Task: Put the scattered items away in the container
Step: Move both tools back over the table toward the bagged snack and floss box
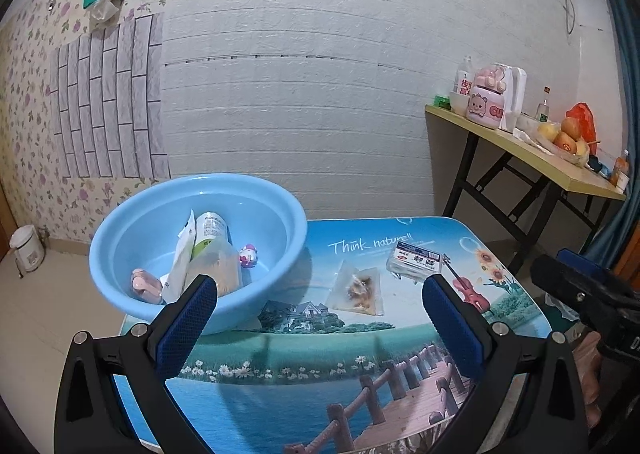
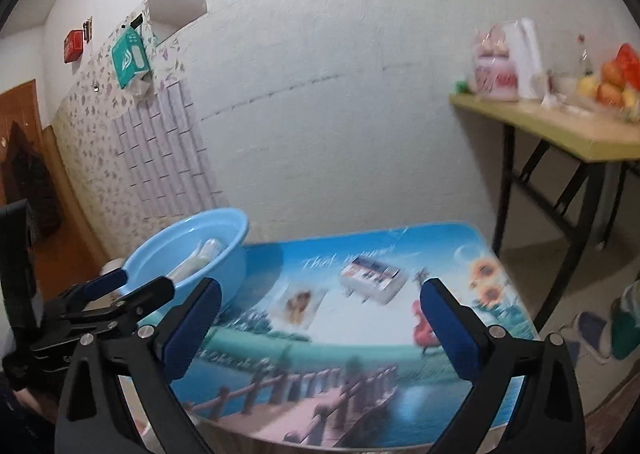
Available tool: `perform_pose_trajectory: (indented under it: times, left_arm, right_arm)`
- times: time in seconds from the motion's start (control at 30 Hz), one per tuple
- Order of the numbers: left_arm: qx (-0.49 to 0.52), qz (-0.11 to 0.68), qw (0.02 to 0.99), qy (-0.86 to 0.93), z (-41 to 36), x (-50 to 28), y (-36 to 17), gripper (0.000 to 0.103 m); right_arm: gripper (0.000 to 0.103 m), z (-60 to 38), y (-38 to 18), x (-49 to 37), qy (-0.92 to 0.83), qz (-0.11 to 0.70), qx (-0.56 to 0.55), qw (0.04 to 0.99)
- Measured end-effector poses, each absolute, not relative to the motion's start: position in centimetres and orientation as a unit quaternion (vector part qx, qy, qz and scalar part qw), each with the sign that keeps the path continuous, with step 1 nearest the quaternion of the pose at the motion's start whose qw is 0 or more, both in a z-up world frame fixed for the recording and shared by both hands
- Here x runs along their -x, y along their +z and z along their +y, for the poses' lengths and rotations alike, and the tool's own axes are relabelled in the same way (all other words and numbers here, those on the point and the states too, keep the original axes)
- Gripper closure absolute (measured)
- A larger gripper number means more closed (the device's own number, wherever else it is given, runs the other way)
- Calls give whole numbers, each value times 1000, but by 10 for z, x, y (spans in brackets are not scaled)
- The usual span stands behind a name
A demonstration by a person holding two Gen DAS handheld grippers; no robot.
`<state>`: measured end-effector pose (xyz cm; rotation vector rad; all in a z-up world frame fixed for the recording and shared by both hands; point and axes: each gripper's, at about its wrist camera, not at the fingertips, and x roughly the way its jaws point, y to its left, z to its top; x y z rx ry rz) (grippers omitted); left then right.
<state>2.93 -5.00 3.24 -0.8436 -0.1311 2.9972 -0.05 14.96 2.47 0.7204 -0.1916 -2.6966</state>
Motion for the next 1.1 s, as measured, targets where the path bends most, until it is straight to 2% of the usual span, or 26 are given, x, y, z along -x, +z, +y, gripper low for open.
perform_pose_trajectory:
  times: [0.13,1.1]
  left_arm:
    - [270,-41,14,962,-48,-29,34,0]
    - [280,-17,43,959,-29,-27,23,0]
  right_arm:
    - [3,151,25,-1,-956,-50,-247,149]
    - [3,173,-4,15,-940,-64,-305,137]
